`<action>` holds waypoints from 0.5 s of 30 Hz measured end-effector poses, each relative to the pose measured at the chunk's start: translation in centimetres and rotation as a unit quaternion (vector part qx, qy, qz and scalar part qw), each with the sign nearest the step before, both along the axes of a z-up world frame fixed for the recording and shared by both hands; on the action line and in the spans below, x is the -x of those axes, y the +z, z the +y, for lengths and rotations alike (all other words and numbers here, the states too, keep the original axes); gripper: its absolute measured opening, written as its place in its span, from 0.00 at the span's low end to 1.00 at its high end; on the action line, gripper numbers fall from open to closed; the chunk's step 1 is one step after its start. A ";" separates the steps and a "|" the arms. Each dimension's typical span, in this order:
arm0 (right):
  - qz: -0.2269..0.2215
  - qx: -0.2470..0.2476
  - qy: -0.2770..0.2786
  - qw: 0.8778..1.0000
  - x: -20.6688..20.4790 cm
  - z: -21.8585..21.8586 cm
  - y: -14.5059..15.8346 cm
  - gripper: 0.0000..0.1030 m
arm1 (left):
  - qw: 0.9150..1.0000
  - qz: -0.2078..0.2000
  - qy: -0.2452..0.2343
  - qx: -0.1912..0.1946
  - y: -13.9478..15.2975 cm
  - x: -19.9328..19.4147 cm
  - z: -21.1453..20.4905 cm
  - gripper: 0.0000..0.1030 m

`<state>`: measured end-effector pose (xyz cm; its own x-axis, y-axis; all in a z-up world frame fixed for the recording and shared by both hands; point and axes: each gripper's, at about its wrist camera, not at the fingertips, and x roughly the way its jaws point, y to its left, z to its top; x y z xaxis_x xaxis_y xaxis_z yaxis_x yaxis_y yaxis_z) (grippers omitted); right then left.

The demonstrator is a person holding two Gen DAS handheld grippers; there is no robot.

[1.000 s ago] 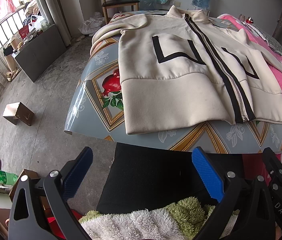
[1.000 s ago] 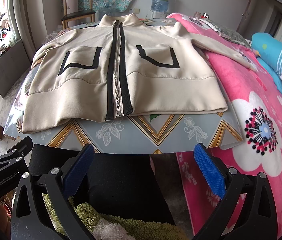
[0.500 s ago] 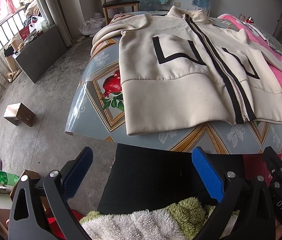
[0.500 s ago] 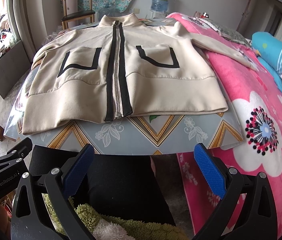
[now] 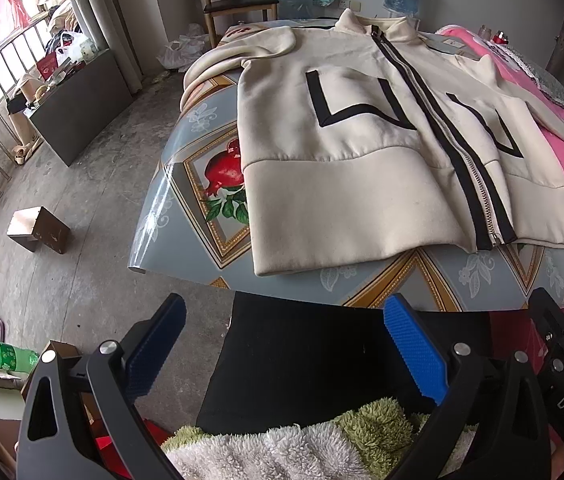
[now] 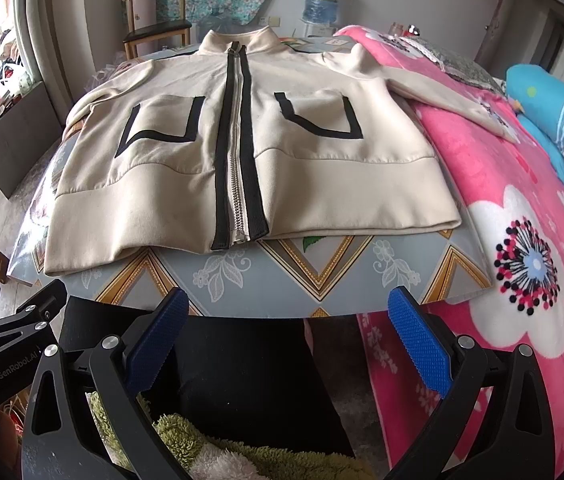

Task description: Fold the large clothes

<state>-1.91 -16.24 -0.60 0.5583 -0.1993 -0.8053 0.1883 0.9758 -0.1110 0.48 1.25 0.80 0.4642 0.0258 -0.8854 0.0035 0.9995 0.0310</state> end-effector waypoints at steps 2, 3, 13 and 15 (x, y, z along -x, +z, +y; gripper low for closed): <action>0.001 -0.001 0.001 1.000 -0.3 -0.1 -0.1 0.94 | 1.000 0.002 0.002 -0.001 -0.1 -0.3 0.1 0.95; 0.002 -0.001 0.002 1.000 -0.5 -0.1 -0.1 0.94 | 1.000 0.002 0.003 -0.001 -0.1 -0.4 0.2 0.95; 0.000 -0.005 0.010 1.000 -2.4 -0.4 -0.4 0.94 | 1.000 0.004 0.019 -0.003 -0.5 -2.8 1.1 0.95; -0.002 -0.012 0.016 1.000 -3.1 -0.5 -0.3 0.94 | 1.000 -0.001 0.025 -0.006 -0.6 -3.5 1.4 0.95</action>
